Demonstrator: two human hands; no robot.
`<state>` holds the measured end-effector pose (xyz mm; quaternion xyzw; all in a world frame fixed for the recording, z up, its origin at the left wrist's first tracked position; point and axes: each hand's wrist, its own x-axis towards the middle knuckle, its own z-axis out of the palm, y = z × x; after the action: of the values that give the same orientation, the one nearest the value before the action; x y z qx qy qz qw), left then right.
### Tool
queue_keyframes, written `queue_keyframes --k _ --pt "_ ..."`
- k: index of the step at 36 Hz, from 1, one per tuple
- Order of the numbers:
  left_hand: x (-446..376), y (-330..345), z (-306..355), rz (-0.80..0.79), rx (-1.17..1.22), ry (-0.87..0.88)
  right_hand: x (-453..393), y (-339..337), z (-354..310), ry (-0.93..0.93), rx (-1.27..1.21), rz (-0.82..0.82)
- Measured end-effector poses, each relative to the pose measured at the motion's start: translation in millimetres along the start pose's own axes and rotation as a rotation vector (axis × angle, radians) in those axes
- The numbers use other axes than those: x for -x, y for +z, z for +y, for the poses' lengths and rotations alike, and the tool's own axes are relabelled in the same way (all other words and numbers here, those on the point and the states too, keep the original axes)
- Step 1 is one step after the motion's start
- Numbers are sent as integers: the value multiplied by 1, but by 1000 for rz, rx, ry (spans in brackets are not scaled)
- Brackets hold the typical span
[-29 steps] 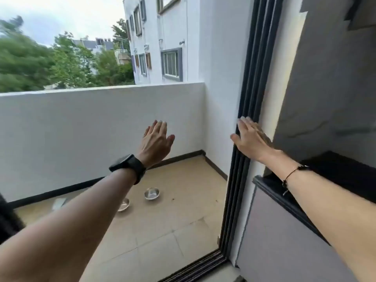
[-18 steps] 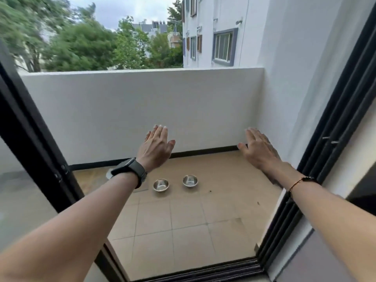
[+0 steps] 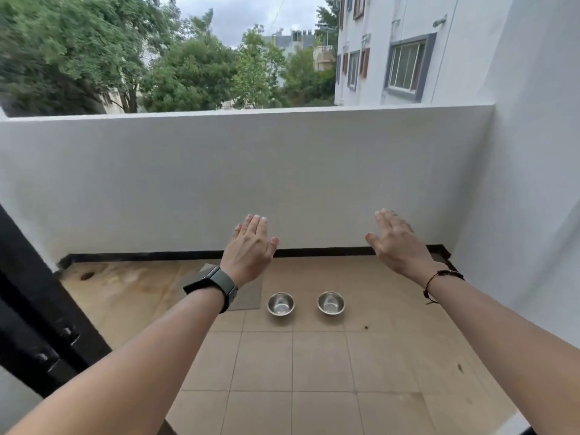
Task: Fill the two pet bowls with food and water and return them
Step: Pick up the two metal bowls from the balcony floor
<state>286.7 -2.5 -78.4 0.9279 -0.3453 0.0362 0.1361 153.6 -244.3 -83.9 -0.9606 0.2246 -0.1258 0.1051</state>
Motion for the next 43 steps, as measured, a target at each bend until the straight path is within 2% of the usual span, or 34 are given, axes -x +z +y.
queue_keyframes --k 9,19,30,36,43 --pt "-92 24 -4 -7 36 41 -80 26 14 2 56 -15" --pt "-186 66 -15 -54 66 48 -162 72 34 5 75 -111" --pt "-315 133 -36 -71 69 -51 -292 141 85 -11 39 -215" --pt "-379 179 -33 -166 56 -103 -359 173 117 -10 44 -301" --pt "-417 229 -34 -278 91 -141 -402 215 141 -2 6 -376"
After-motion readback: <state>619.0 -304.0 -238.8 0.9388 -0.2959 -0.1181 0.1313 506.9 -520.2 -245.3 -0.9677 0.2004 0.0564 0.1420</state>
